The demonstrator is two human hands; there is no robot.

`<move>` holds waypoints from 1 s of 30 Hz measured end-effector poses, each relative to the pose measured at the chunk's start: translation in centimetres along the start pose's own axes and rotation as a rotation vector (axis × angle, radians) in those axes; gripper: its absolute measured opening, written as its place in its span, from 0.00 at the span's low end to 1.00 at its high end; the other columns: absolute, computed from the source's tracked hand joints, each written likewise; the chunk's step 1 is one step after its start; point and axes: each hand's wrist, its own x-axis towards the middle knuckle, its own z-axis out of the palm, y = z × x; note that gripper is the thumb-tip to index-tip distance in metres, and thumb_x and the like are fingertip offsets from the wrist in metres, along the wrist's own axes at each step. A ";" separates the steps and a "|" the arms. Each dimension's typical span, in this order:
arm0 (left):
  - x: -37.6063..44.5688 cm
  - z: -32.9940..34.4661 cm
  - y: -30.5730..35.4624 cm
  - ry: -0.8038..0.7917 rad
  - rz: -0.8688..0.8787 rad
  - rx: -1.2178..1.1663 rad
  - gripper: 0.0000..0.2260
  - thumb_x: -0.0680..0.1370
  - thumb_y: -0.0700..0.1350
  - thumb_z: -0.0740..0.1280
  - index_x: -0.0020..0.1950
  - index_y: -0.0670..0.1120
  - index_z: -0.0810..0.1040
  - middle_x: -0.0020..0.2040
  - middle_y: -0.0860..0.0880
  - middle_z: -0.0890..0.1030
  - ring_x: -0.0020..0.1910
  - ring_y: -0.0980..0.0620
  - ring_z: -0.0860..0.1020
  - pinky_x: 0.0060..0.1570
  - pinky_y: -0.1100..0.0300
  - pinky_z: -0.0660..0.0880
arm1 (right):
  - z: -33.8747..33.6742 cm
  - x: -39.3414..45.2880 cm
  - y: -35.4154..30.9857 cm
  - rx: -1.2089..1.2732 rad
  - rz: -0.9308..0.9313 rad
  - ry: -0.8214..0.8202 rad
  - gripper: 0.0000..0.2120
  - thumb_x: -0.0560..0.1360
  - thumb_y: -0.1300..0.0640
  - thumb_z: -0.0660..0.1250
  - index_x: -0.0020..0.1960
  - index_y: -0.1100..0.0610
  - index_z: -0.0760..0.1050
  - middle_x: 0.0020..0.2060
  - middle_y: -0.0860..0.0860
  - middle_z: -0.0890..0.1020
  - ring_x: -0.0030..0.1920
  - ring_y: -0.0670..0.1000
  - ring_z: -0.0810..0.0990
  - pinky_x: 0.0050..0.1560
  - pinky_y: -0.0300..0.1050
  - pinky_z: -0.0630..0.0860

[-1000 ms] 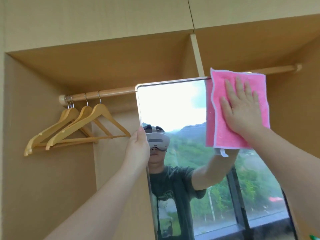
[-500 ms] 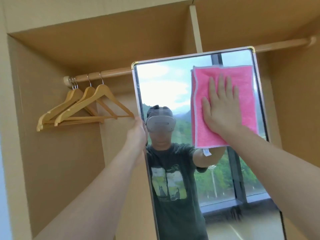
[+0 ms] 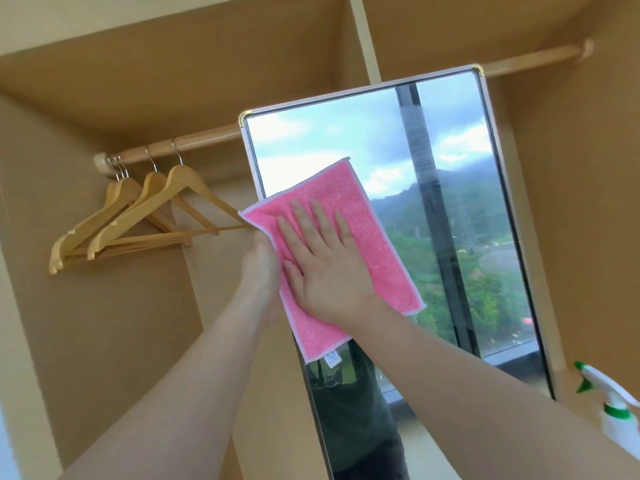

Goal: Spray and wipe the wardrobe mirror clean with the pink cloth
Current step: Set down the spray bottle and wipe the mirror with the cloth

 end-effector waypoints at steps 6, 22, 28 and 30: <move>0.2 0.2 -0.6 0.050 0.074 0.230 0.17 0.83 0.52 0.52 0.40 0.47 0.71 0.33 0.49 0.71 0.34 0.52 0.71 0.39 0.56 0.68 | -0.8 -4.0 6.0 -0.102 0.041 -0.062 0.26 0.81 0.44 0.38 0.77 0.51 0.42 0.77 0.51 0.44 0.77 0.54 0.40 0.76 0.56 0.41; -1.1 0.1 -0.4 0.082 -0.038 0.076 0.19 0.82 0.58 0.52 0.54 0.46 0.74 0.43 0.49 0.76 0.42 0.55 0.74 0.34 0.64 0.67 | -1.5 -10.4 14.1 0.032 0.710 0.133 0.27 0.82 0.47 0.41 0.78 0.56 0.42 0.78 0.56 0.47 0.77 0.55 0.42 0.76 0.57 0.41; -1.5 0.4 -0.4 0.034 -0.048 0.085 0.21 0.83 0.56 0.49 0.37 0.47 0.68 0.29 0.50 0.69 0.13 0.60 0.68 0.14 0.74 0.61 | 0.8 -10.1 5.2 0.050 0.632 0.042 0.28 0.82 0.46 0.38 0.77 0.57 0.40 0.77 0.58 0.45 0.77 0.58 0.40 0.76 0.58 0.41; -1.6 0.4 -0.4 0.023 -0.053 0.040 0.22 0.84 0.56 0.50 0.37 0.46 0.71 0.21 0.53 0.69 0.12 0.59 0.65 0.16 0.72 0.62 | 1.7 -10.1 1.6 0.046 0.500 -0.013 0.28 0.81 0.46 0.37 0.77 0.57 0.40 0.77 0.58 0.43 0.76 0.59 0.39 0.75 0.58 0.40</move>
